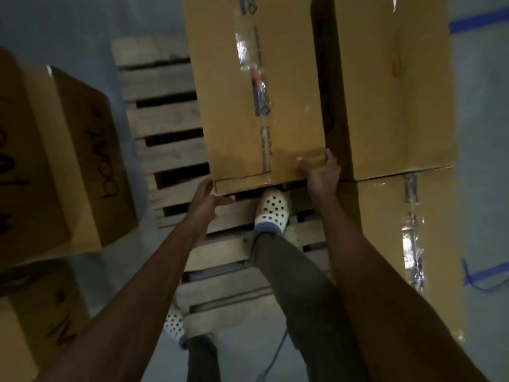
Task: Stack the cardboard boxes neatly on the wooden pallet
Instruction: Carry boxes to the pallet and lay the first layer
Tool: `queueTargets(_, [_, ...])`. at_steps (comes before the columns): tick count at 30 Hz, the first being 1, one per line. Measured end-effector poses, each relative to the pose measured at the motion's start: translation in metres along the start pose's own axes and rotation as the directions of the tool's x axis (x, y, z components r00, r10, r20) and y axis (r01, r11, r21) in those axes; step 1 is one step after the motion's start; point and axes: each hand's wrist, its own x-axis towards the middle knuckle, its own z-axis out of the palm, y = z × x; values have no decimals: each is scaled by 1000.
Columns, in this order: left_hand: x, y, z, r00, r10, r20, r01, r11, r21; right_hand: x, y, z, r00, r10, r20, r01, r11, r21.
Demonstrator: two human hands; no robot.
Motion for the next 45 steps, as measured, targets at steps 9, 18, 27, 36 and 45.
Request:
queueTargets(9, [42, 2, 12, 984, 118, -136, -100, 986, 132, 27, 17, -19, 998, -16, 56, 34, 944, -328])
queueTargets(18, [41, -16, 24, 989, 145, -38, -128, 950, 285, 2, 33, -20, 996, 91, -3, -90, 978, -187])
queueTargets(27, [36, -46, 44, 986, 165, 40, -166, 898, 408, -30, 65, -33, 1000, -7, -9, 3, 910, -415])
queueTargets(36, [45, -48, 70, 974, 157, -160, -86, 920, 384, -42, 75, -9, 947, 249, 202, -269, 960, 74])
queueTargets(45, [43, -48, 87, 976, 177, -126, -124, 929, 348, -22, 70, -28, 952, 255, 169, -254, 967, -28])
